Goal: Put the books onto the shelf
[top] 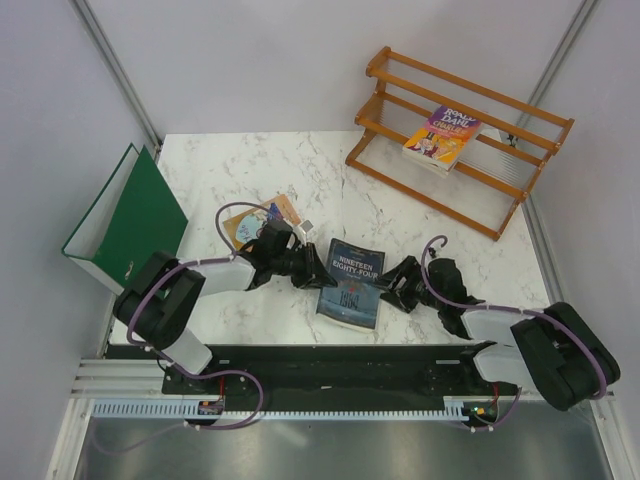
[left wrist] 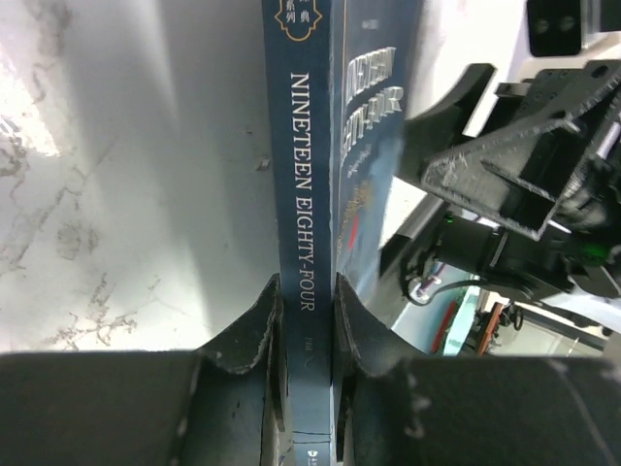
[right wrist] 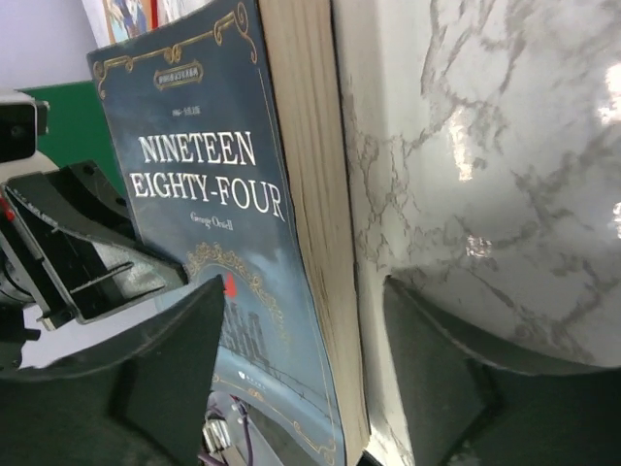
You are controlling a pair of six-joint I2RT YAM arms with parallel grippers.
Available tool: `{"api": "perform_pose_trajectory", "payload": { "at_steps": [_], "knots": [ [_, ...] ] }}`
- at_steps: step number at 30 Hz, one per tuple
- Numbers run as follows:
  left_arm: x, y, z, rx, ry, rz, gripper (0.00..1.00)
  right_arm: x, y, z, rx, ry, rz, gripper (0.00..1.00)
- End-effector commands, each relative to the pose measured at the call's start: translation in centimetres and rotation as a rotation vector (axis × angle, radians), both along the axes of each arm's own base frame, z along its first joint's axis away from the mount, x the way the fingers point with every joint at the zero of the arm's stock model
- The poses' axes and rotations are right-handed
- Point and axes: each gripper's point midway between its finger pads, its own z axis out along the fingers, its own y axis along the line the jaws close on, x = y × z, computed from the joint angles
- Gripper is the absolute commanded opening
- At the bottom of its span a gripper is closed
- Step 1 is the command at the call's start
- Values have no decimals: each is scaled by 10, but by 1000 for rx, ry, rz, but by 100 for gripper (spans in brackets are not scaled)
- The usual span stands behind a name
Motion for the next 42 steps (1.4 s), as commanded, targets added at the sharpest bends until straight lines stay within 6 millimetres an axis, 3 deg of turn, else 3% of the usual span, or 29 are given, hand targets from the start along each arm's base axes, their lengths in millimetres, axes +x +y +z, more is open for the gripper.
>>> {"api": "perform_pose_trajectory", "payload": {
  "at_steps": [1,5,9,15,16,17,20,21,26,29,30,31,32,33,39,42],
  "knots": [
    [3,-10,-7,43,-25,-35,16,11,18,11,28,-76,27,69],
    [-2,-20,-11,42,-19,-55,31,9,24,10,39,-78,45,48],
    [-4,-36,-7,16,-29,-84,44,10,28,12,36,-90,58,45],
    [-7,-65,10,-40,-67,-124,51,10,33,13,39,-92,74,43],
    [-10,-69,13,-49,-67,-129,50,9,34,13,44,-94,81,43],
    [-10,-72,15,-57,-74,-129,43,8,35,12,50,-89,84,43],
    [-10,-79,25,-90,-82,-128,6,7,36,11,50,-85,91,46],
    [-9,-79,26,-89,-87,-116,2,7,35,13,51,-86,89,48],
    [-1,-75,56,-115,-174,-82,2,3,26,18,25,-84,53,71],
    [5,-77,75,-148,-218,-79,2,2,21,38,48,-123,21,79],
    [7,-78,83,-163,-230,-77,2,5,18,55,66,-172,1,81],
    [10,-79,88,-174,-240,-74,2,3,13,53,46,-144,-17,86],
    [12,-81,95,-191,-256,-72,2,3,11,59,44,-154,-28,88],
    [15,-83,104,-212,-273,-75,2,2,9,76,66,-200,-39,89],
    [31,-91,155,-344,-350,-60,2,-1,-14,111,101,-272,-150,98],
    [39,-91,176,-395,-373,-50,2,-4,-18,109,110,-256,-171,98]
  ]
}}
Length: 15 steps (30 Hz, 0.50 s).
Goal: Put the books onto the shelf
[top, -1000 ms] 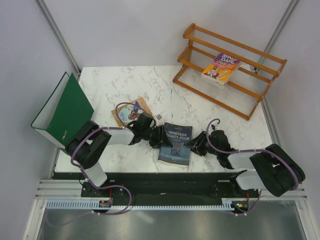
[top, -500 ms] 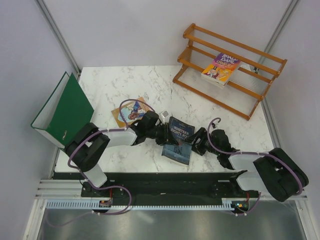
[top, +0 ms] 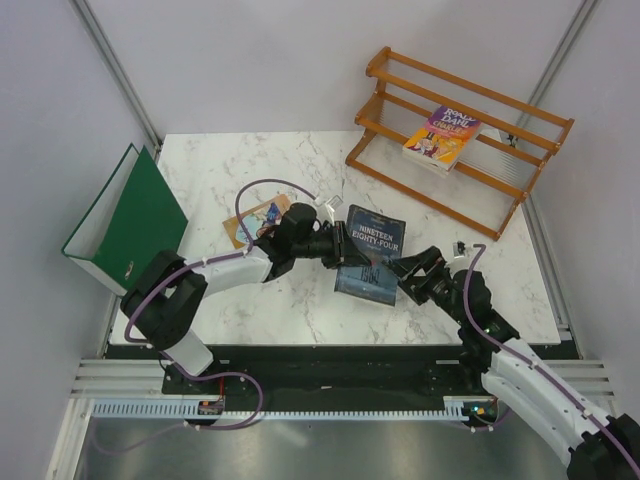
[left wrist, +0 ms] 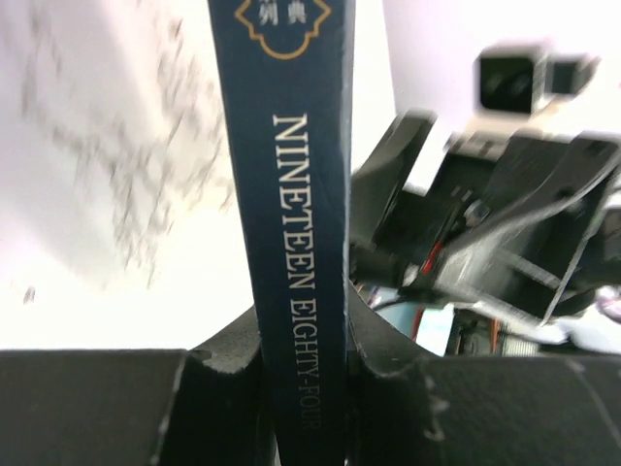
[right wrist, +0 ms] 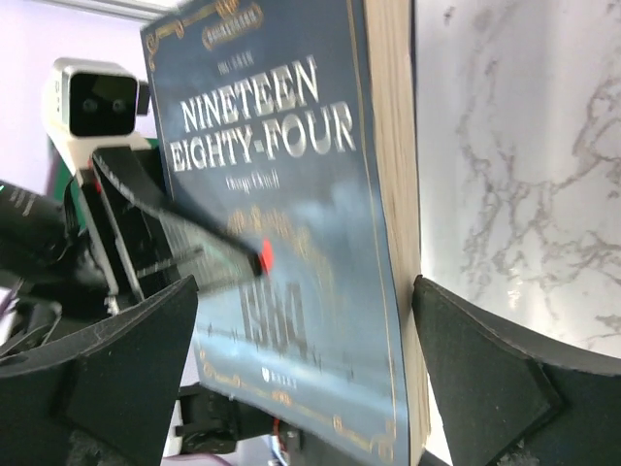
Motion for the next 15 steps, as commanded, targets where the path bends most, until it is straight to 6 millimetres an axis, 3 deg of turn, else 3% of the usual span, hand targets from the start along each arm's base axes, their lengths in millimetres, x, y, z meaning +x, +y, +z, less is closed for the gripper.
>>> {"api": "perform_pose_trajectory", "payload": {
  "at_steps": [1,9,15],
  "knots": [
    [31,-13,108,-266,-210,26,2,-3,-2,13,48,27,-24,98],
    [34,-17,147,-343,-243,-1,2,-2,-1,12,38,31,-18,98],
    [27,-15,143,-368,-213,-20,2,2,-4,23,42,-5,-40,98]
  ]
}}
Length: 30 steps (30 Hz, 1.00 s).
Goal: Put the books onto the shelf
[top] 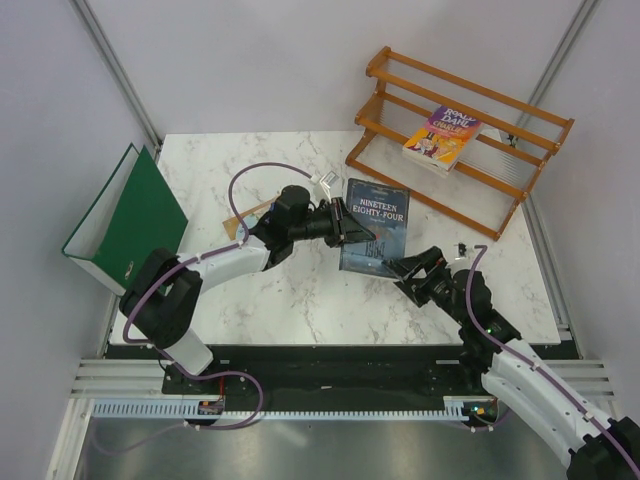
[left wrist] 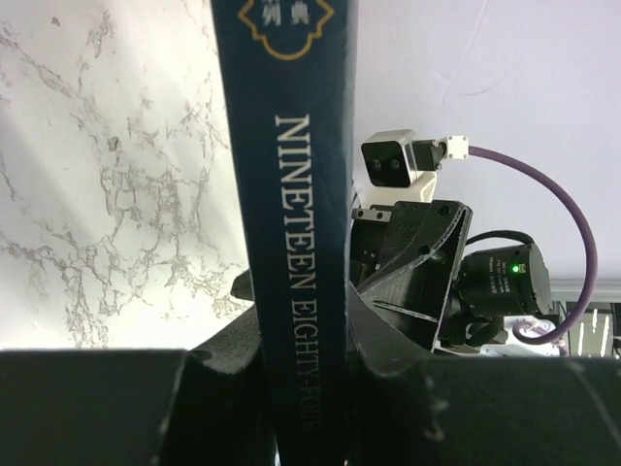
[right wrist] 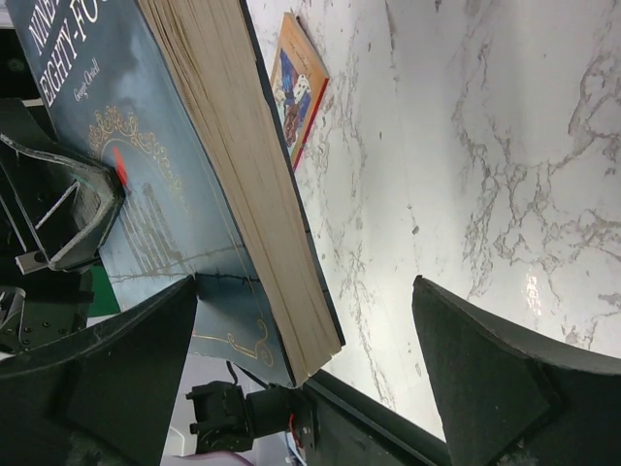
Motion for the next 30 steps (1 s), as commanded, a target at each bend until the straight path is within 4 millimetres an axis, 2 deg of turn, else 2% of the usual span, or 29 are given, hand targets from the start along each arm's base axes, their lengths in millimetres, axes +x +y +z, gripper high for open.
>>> {"api": "perform_pose_trajectory", "payload": {
  "at_steps": [1,5,6,12,19,20,22,23,25,27,28,29,30],
  "knots": [
    [-12,-5,75,-206,-127,-63,2,7,-1,27,15,-56,-23,98],
    [-17,-2,61,-222,-89,-56,2,8,2,36,20,-81,-5,98],
    [-17,-2,65,-246,-102,-56,2,8,3,39,27,-91,-1,98],
    [-21,-3,56,-281,-52,-59,2,6,6,40,93,-89,4,98],
    [-22,-9,48,-270,-38,-67,2,5,11,60,113,-127,34,91],
    [-22,-10,48,-268,-39,-70,2,4,14,61,113,-129,49,82],
    [-23,-13,45,-265,-34,-74,2,5,16,67,119,-144,64,74],
    [-23,-15,42,-259,-26,-76,2,5,18,68,119,-140,73,67],
    [-26,-19,39,-255,-18,-88,2,4,22,71,125,-146,93,61],
    [-26,-22,34,-247,-16,-87,2,3,24,73,132,-153,111,48],
    [-25,-22,31,-243,-13,-82,2,2,26,74,140,-159,120,39],
    [-25,-22,30,-239,-9,-77,2,3,27,78,150,-175,126,20],
    [-24,-23,27,-233,-9,-77,2,1,29,76,155,-176,140,11]
  ]
}}
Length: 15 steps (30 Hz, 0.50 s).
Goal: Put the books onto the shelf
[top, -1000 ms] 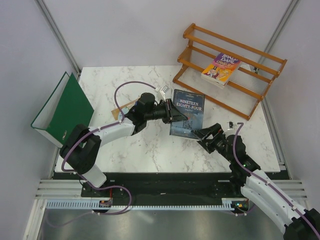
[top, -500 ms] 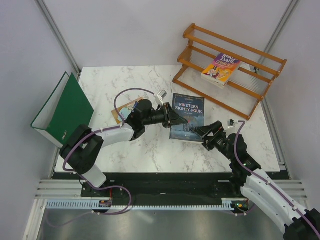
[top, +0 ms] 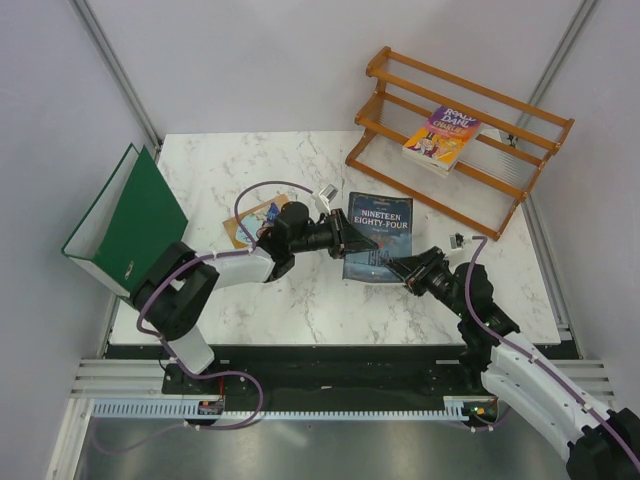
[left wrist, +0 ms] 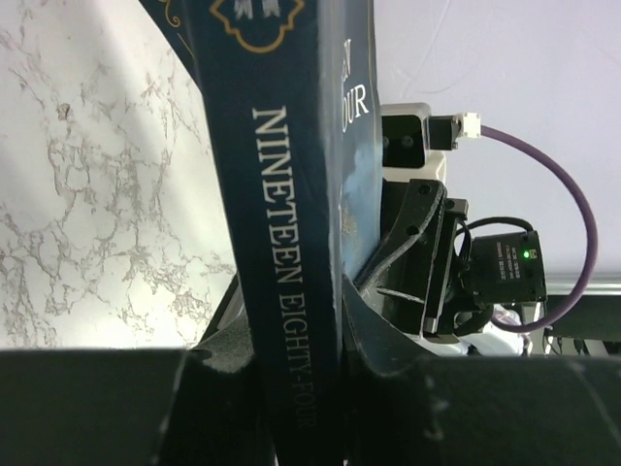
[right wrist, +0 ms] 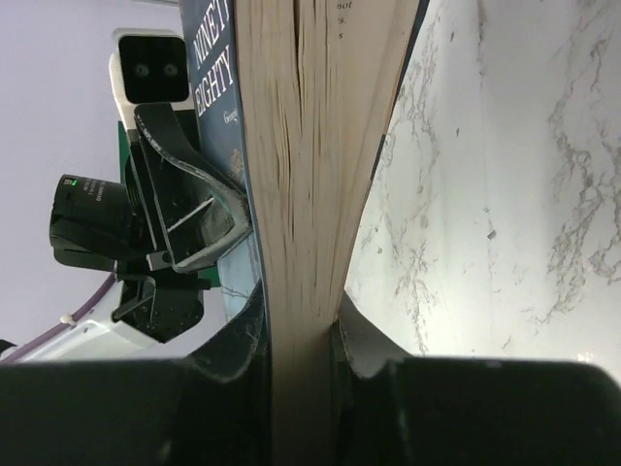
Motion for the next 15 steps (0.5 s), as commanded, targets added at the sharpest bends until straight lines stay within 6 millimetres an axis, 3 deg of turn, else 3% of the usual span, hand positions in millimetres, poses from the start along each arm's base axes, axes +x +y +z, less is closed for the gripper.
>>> {"api": "perform_pose_trajectory", "payload": {
  "at_steps": [1,2,4,6,8,10,15],
  "knots": [
    [-6,-15,40,-109,-110,-45,2,-5,15,39,62,-127,92,5],
    [-6,-16,39,-104,-111,-52,2,-6,15,37,62,-124,98,0],
    [-3,-16,34,-68,-113,-53,5,-8,16,32,59,-120,106,0],
    [-1,-14,17,16,-115,-44,14,-10,15,27,50,-117,108,0],
    [6,-9,17,66,-146,-10,29,-10,12,12,13,-74,96,0],
    [10,1,5,151,-162,13,38,-9,8,-1,-22,-54,78,0],
    [31,37,-13,286,-186,119,47,-6,2,-24,-26,-28,35,0]
  ]
}}
